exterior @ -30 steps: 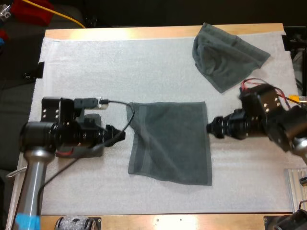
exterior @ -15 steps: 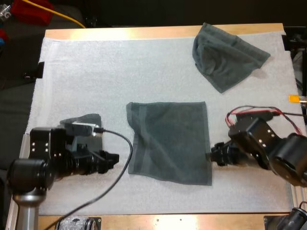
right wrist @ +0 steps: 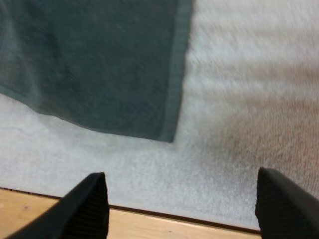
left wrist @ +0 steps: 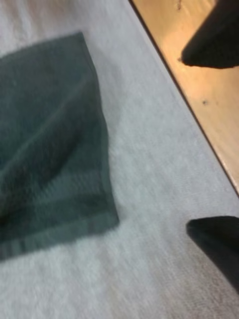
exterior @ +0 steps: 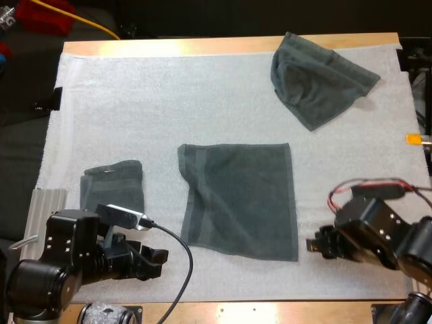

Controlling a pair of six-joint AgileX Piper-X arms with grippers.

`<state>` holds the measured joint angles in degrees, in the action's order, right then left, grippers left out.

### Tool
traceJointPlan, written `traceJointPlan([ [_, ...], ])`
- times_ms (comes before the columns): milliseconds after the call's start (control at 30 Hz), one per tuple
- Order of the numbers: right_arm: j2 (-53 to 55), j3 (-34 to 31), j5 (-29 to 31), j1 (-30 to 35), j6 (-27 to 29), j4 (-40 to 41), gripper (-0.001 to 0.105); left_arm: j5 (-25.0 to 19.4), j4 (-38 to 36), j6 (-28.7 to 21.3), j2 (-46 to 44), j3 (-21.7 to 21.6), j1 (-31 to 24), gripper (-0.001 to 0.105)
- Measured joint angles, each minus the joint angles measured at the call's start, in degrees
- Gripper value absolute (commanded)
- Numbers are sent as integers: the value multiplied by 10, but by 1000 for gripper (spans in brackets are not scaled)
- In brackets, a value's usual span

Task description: Pick towel from pile, fold and stack

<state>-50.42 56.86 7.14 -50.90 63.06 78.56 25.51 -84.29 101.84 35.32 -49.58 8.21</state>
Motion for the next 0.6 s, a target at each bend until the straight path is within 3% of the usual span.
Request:
traceJointPlan([
  [200,43,-96,-13,0,-9,-67,61,-56,-5,0,0,1,0,60],
  [367,46,-166,-54,0,-25,-155,61,-59,-5,0,0,1,0,60],
  [600,46,-264,-86,0,-96,-283,61,-59,-5,0,0,1,0,60],
])
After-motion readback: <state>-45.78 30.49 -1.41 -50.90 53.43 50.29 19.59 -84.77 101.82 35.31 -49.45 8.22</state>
